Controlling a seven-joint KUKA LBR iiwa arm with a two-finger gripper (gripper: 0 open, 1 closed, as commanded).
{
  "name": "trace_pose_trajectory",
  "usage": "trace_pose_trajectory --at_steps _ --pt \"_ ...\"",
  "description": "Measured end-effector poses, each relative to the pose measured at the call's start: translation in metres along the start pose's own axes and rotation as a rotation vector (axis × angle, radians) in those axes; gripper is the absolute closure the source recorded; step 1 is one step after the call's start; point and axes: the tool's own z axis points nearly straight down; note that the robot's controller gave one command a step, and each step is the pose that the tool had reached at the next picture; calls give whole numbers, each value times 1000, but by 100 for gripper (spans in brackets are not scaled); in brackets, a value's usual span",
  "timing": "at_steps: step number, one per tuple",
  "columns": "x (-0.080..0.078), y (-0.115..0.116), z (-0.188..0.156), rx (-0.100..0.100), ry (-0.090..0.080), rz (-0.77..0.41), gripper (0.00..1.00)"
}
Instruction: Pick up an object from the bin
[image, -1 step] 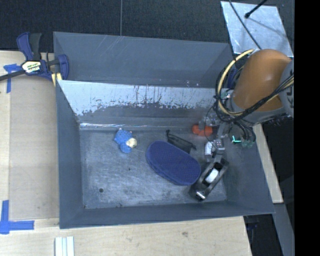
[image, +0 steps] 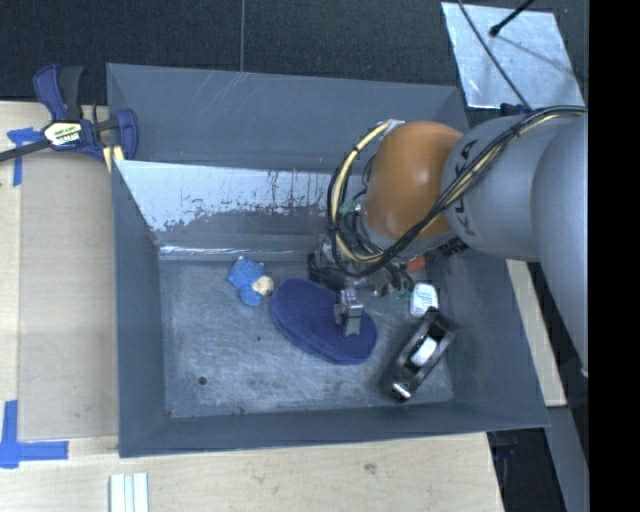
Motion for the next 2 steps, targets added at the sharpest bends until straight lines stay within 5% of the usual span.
trace_pose_trajectory --at_steps 1,2 --pt "-4 -5 -6 3 -18 7 100" --pt "68 -15 -19 2 -2 140 100"
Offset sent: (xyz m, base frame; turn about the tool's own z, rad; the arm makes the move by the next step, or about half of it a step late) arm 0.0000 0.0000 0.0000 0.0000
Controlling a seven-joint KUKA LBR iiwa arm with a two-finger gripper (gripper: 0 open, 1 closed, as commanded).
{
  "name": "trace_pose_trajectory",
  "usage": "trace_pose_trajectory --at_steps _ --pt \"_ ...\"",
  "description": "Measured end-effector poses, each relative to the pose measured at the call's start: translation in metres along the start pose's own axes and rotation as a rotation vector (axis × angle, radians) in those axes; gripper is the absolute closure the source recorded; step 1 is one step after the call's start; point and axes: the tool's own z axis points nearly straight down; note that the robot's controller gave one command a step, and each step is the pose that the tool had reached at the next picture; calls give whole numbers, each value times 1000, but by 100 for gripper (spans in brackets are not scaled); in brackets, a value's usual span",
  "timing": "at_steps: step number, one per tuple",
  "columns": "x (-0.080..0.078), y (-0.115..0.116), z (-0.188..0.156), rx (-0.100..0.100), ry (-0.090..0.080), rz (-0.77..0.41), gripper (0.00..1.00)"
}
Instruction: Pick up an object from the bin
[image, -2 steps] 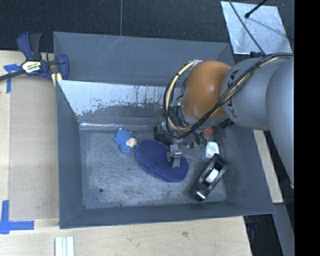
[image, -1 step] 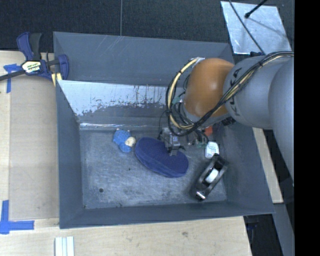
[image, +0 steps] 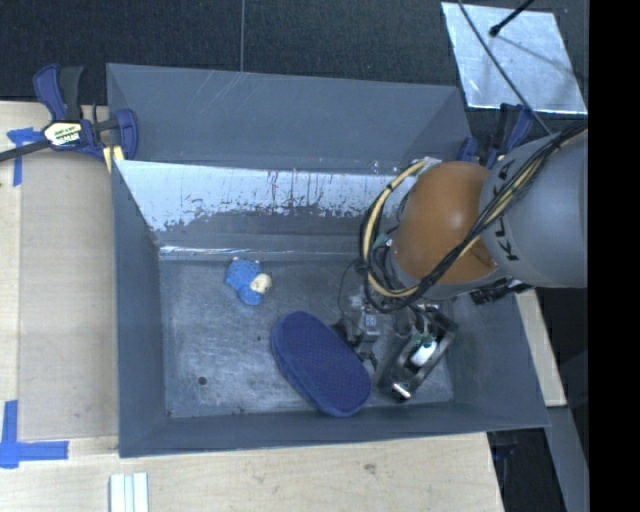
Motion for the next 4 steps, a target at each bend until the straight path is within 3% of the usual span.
trace_pose_trajectory --at_steps 1,2,3,4 --pt "-18 -102 -63 3 -6 -368 100" --pt "-17 -100 -62 0 -4 -369 0" --pt "-2 -106 2 0 5 -720 0" --pt "47 -107 22 -1 -3 -1037 0"
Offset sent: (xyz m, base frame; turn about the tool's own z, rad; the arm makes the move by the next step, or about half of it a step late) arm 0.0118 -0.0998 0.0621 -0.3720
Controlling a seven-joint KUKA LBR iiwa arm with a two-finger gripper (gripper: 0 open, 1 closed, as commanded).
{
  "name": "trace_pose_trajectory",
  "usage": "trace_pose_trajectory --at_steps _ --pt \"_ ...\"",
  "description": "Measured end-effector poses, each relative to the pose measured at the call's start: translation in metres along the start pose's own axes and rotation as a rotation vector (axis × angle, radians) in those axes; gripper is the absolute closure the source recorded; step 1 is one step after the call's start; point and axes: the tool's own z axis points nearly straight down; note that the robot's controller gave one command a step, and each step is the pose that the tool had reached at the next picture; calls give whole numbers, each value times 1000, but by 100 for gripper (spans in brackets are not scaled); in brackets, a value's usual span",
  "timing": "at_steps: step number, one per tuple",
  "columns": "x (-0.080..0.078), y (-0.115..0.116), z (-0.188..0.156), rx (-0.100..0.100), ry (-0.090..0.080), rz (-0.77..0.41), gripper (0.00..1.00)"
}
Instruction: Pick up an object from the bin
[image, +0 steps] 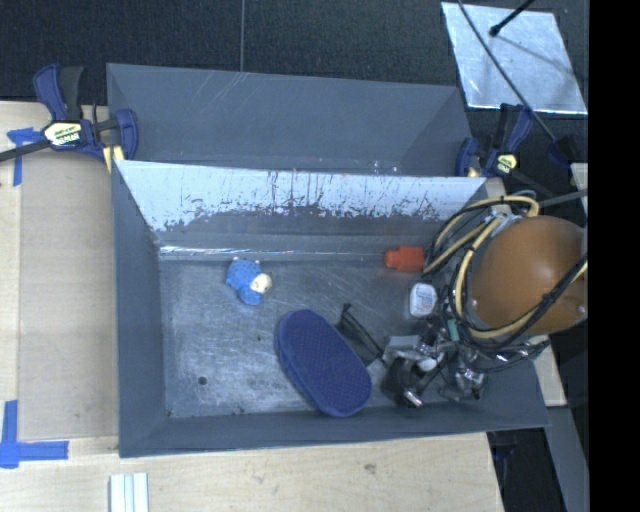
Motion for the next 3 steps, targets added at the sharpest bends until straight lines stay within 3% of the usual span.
trace_pose_trajectory --at_steps 1,2,3 --pt "-4 -1 -1 6 -10 -4 100" --pt "-14 -49 -121 4 0 8 100" --pt "-5 -21 -220 1 1 8 100"
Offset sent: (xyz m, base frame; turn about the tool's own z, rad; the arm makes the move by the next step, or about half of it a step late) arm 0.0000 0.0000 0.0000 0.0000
